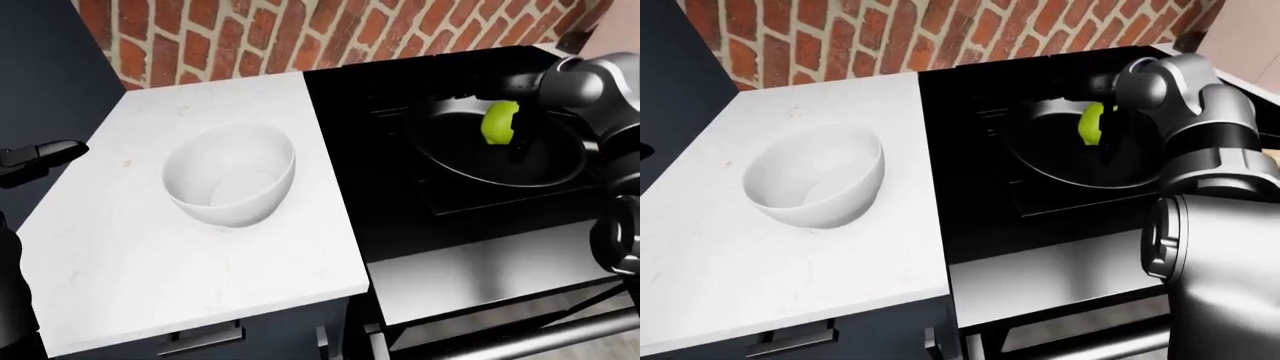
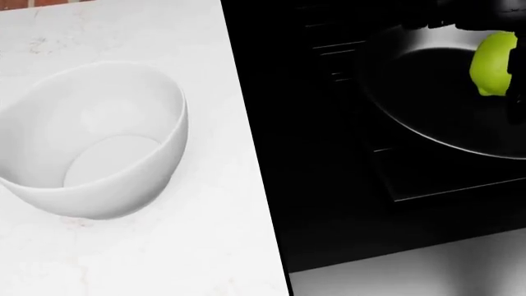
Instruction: Pick the lemon from the pan and place it in the bowl.
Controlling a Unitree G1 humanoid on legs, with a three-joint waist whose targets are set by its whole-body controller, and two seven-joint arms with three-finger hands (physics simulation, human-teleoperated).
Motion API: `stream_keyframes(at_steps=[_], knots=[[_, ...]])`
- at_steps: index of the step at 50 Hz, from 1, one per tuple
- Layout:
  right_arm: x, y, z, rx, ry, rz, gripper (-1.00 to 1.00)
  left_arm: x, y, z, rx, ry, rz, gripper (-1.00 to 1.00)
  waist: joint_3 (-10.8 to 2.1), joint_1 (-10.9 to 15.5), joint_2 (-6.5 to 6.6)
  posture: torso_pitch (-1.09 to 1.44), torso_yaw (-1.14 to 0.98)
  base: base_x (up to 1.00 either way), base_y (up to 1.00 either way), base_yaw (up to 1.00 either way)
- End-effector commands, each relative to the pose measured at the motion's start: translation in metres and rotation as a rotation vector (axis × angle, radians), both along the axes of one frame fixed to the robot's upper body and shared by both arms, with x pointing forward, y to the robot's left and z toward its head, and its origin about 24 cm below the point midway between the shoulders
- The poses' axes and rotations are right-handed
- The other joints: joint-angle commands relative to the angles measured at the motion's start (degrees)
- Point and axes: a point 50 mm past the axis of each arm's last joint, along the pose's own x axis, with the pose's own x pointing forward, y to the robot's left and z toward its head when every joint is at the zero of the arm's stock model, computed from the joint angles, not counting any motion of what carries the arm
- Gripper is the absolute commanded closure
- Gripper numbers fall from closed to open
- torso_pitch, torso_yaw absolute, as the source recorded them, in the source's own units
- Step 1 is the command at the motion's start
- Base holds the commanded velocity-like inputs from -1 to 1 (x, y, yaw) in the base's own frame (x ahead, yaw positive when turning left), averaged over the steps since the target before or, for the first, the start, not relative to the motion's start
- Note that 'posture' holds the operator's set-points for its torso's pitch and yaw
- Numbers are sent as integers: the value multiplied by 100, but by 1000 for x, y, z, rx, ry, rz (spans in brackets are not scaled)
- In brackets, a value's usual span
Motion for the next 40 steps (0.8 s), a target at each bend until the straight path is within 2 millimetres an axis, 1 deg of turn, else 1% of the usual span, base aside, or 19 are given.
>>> stream_keyframes(at_steps=[1,3,4,7,12,22,23,24,25,26,27,28,29,37,40], knots=[[-2,2,25,11,-98,11,-66,-7,-2,19,49,-79,5,-100,-155,-1,7,0,0,0,0,0],[-3,0,24,7,-94,4,-68,-7,-2,19,49,-78,5,-100,-156,-1,7,0,0,0,0,0],[-3,-1,23,7,-91,-1,-76,-7,-2,19,49,-78,5,-100,-157,0,6,0,0,0,0,0],[-5,-8,21,-3,-85,-17,-76,-7,-2,19,49,-78,5,-100,-158,3,3,0,0,0,0,0],[-10,-21,20,-38,-81,-54,-65,-6,-4,20,50,-79,1,-100,-158,12,-8,0,0,0,0,0],[-12,-33,19,-82,-76,-110,-66,-6,-4,20,50,-78,0,-100,-158,8,-17,0,0,0,0,0],[-13,-34,18,-81,-77,-115,-64,-6,-4,19,50,-78,-1,-100,-159,8,-18,0,0,0,0,0],[-13,-35,18,-82,-80,-119,-36,-6,-5,19,50,-77,-1,-100,-159,9,-21,0,0,0,0,0],[-13,-36,18,-82,-80,-121,-27,-5,-5,19,50,-77,-2,-100,-159,11,-23,0,0,0,0,0],[-13,-37,18,-87,-83,-128,11,-5,-5,19,50,-77,-2,-100,-157,12,-24,0,0,0,0,0],[-13,-38,17,-87,-83,-131,44,-6,-5,19,49,-77,-2,-100,-157,13,-25,0,0,0,0,0],[-13,-38,16,-87,-84,-134,84,-6,-4,19,49,-77,-2,-100,-159,14,-25,0,0,0,0,0],[-13,-39,16,-90,-85,-136,100,-6,-4,19,49,-77,-1,-100,-160,16,-26,0,0,0,0,0],[-14,-40,15,-86,-93,-136,100,-7,-5,21,50,-84,-2,-100,-172,35,-62,0,0,0,0,0],[-14,-39,18,-84,-101,-129,100,-7,-5,21,50,-86,-1,-100,-168,42,-60,0,0,0,0,0]])
